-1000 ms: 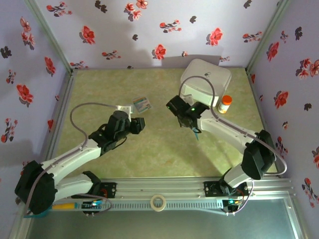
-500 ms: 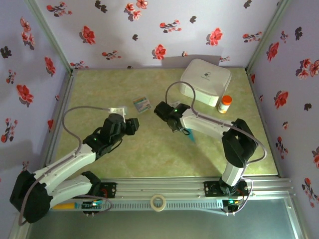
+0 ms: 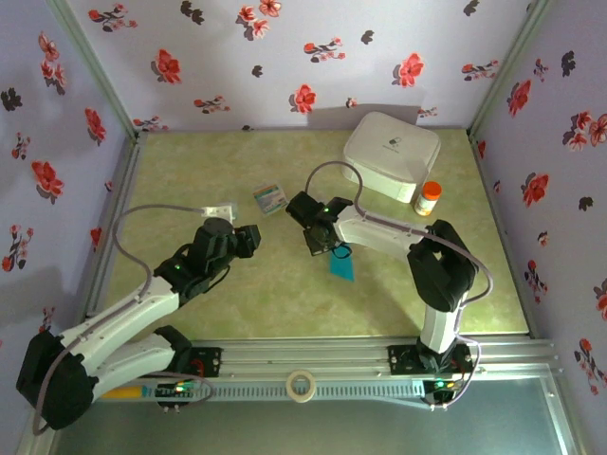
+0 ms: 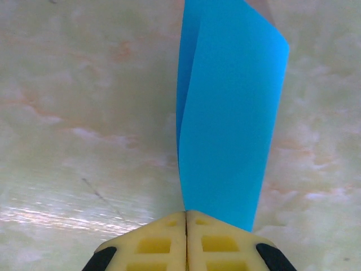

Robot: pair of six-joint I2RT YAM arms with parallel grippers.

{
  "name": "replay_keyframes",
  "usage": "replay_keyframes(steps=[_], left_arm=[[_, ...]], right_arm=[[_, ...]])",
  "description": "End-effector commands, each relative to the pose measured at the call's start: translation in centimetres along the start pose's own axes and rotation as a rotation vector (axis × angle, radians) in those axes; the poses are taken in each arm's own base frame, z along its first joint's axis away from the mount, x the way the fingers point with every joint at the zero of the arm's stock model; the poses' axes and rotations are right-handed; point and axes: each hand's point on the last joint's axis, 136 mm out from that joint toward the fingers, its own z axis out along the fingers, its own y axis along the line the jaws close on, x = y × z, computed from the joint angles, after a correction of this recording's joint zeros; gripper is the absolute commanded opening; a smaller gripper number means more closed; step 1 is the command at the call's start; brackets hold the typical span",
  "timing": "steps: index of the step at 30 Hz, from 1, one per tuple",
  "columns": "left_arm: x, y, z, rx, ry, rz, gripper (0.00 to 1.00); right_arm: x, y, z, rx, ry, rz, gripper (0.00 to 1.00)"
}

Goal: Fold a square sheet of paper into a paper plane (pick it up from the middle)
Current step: Turn over the paper at the center of the table.

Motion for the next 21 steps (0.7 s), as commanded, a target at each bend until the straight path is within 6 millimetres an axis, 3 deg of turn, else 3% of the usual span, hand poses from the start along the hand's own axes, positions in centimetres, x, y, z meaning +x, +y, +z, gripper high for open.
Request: replay_keyframes(steps=[1,9,12,14,17,21], left_arm=[[-0.1,0.5,0.1,-0.028,-0.003,-0.015,0.44],[0.2,0.2,0.6,-0.023,0.019,-0.016,0.44],[0.3,-0.2,0.8,-0.01,0.036,-0.011,0.45],[0.5,-0.4,1.0,-0.003,0.052,-0.002,0.46],[1.0,-1.0,1.6,0.016,0.091,0.014,0.47],[2.0,-2.6,2.8,0.077,0.164,0.028,0.47]], right_arm=[[-1.0,2.2,-0.3,-0.087,-0.015,0.033,0.08],[-1.2,5.7,0.0,-0.273,0.02,0.084,0.13],[-1.7,6.2,-0.9,-0.356,0.007,0.134,0.23],[-2.1,6.1,-2.0,-0.448,-0.022,0.195,0.36],[-2.8,4.9,-3.3,-0.601,-0.067,0.32,0.44],[-2.1,0.7,-2.3,-0.647,-0.08,0.488,0.41]])
